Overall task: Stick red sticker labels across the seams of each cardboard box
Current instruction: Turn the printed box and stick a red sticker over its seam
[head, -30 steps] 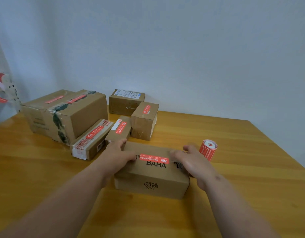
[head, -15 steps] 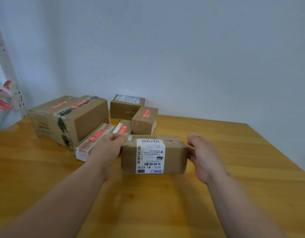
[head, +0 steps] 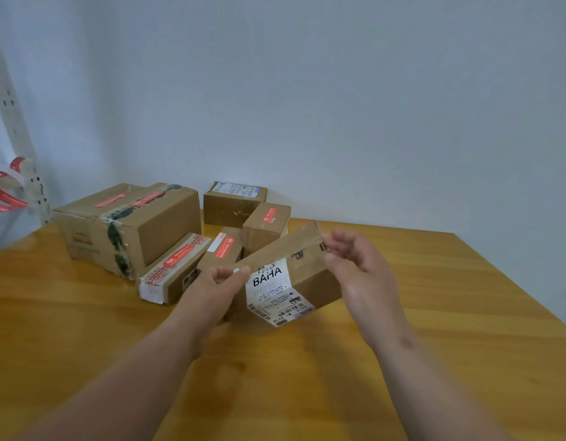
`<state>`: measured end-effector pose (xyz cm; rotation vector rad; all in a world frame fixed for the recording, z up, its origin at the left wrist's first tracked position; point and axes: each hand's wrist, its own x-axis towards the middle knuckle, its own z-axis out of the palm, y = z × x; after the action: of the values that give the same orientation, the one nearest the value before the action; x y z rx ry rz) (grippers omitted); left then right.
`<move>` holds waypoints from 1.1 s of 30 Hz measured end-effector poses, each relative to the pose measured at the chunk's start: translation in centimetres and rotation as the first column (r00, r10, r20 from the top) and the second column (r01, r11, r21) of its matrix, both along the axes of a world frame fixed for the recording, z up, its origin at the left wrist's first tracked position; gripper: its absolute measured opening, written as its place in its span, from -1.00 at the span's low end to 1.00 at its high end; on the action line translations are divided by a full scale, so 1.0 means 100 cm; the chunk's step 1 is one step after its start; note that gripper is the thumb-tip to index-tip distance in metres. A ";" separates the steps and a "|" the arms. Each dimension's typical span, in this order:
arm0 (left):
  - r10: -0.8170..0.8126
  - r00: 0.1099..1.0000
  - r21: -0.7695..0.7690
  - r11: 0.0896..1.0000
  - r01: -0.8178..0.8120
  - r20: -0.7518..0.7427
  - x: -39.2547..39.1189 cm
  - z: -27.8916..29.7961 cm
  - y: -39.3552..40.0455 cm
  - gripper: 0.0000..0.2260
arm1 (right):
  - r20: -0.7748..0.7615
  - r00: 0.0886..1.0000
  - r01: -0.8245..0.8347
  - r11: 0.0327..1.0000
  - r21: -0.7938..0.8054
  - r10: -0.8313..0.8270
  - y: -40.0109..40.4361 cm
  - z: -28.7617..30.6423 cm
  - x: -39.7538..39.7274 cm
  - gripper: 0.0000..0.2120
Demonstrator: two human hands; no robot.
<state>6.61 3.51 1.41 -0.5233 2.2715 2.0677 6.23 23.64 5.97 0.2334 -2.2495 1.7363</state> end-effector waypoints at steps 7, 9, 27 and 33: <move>-0.211 0.969 -0.080 0.972 0.222 0.127 0.009 0.001 0.012 -0.27 | -0.333 0.919 0.004 0.839 0.544 0.212 -0.026 0.005 0.004 -0.58; -0.260 0.964 -0.098 0.962 0.255 -0.051 0.007 0.010 0.010 -0.09 | -0.360 0.902 -0.019 0.856 0.517 0.237 -0.029 0.002 0.004 -0.56; -0.313 0.774 -0.645 0.748 -0.156 -0.550 -0.002 0.011 0.037 0.17 | -0.338 0.927 0.103 0.757 0.645 0.161 -0.014 0.036 -0.015 -0.88; -0.389 0.714 -0.728 0.641 -0.244 -0.582 -0.006 0.012 0.036 0.15 | -0.394 0.879 0.224 0.497 0.839 0.270 -0.015 0.038 -0.013 -0.81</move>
<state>6.00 7.06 2.63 0.5428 3.5246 1.1940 4.93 22.14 9.72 0.8083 -2.4689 0.2442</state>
